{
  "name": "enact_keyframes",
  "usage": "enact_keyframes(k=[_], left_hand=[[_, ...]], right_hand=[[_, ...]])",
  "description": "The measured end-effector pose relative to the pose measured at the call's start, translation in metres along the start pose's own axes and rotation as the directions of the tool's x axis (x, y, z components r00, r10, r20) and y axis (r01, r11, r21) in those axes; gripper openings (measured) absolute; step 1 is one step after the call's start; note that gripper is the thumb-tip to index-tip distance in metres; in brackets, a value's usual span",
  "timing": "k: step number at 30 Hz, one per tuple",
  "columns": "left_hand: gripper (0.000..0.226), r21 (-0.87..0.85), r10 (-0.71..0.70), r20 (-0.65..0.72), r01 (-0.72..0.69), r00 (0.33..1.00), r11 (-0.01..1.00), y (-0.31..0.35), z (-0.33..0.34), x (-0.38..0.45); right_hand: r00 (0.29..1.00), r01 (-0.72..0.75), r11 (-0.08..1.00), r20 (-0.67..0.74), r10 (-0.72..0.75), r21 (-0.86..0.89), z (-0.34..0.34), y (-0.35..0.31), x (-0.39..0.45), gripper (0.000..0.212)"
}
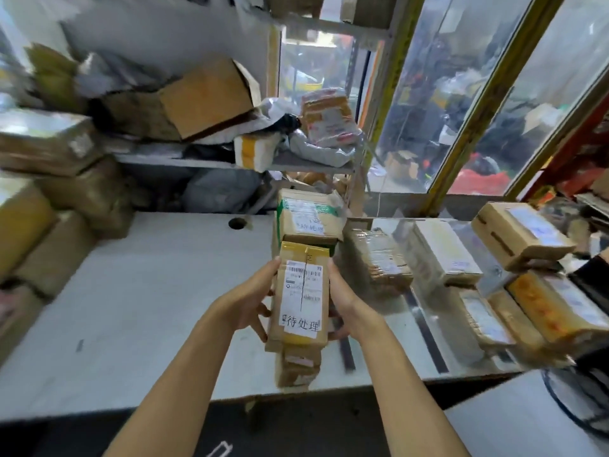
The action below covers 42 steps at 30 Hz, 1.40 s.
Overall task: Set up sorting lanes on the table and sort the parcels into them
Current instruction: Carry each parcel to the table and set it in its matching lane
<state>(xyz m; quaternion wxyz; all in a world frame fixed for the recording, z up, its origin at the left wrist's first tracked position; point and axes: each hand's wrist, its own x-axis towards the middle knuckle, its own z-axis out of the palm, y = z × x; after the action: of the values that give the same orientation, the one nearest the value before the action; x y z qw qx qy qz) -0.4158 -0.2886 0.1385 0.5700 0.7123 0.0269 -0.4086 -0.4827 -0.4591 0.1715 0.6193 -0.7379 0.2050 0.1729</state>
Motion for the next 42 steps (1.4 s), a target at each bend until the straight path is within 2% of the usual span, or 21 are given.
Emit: enact_keyframes(k=[2,4,6,9,11,18,22,25,29,34,42], left_hand=[[0.083,-0.007,-0.016,-0.025,0.015,1.000,1.000,0.004,0.007,0.000],[0.078,0.002,-0.028,-0.053,0.028,0.998,1.000,0.008,0.015,-0.001],[0.078,0.002,-0.070,-0.077,0.070,0.995,0.998,0.009,0.025,-0.001],[0.093,0.010,-0.159,-0.090,0.161,0.983,0.987,0.003,0.045,-0.006],[0.100,0.001,-0.170,-0.112,0.171,0.979,0.985,-0.001,0.055,-0.007],[0.099,-0.059,-0.134,-0.240,0.123,0.962,0.991,0.007,0.067,-0.015],[0.082,-0.043,-0.125,-0.288,0.117,0.950,0.992,0.007,0.072,-0.014],[0.076,-0.031,-0.117,-0.300,0.113,0.947,0.993,0.009,0.074,-0.010],[0.089,-0.005,-0.125,-0.292,0.130,0.948,0.992,0.012,0.077,-0.007],[0.079,-0.016,-0.131,-0.303,0.132,0.944,0.991,0.011,0.072,-0.002],[0.085,-0.021,-0.160,-0.296,0.161,0.942,0.987,0.009,0.066,0.002]], right_hand=[[0.998,-0.024,0.999,0.057,0.025,-0.033,-0.011,0.004,0.012,0.056],[0.989,-0.109,0.993,0.093,0.113,-0.047,-0.020,0.007,0.022,0.063],[0.977,-0.168,0.982,0.118,0.177,-0.082,-0.029,0.010,0.027,0.062],[0.955,-0.205,0.967,0.187,0.232,-0.153,-0.039,0.025,0.032,0.071],[0.950,-0.191,0.966,0.214,0.226,-0.172,-0.041,0.031,0.032,0.075],[0.944,-0.193,0.969,0.239,0.226,-0.154,-0.049,0.034,0.053,0.083],[0.935,-0.193,0.969,0.270,0.228,-0.153,-0.051,0.035,0.054,0.083],[0.943,-0.180,0.968,0.249,0.220,-0.176,-0.053,0.033,0.054,0.086],[0.949,-0.165,0.969,0.237,0.206,-0.181,-0.055,0.032,0.058,0.083],[0.947,-0.169,0.967,0.240,0.212,-0.190,-0.051,0.033,0.063,0.085],[0.946,-0.163,0.964,0.243,0.213,-0.212,-0.053,0.034,0.063,0.086]])
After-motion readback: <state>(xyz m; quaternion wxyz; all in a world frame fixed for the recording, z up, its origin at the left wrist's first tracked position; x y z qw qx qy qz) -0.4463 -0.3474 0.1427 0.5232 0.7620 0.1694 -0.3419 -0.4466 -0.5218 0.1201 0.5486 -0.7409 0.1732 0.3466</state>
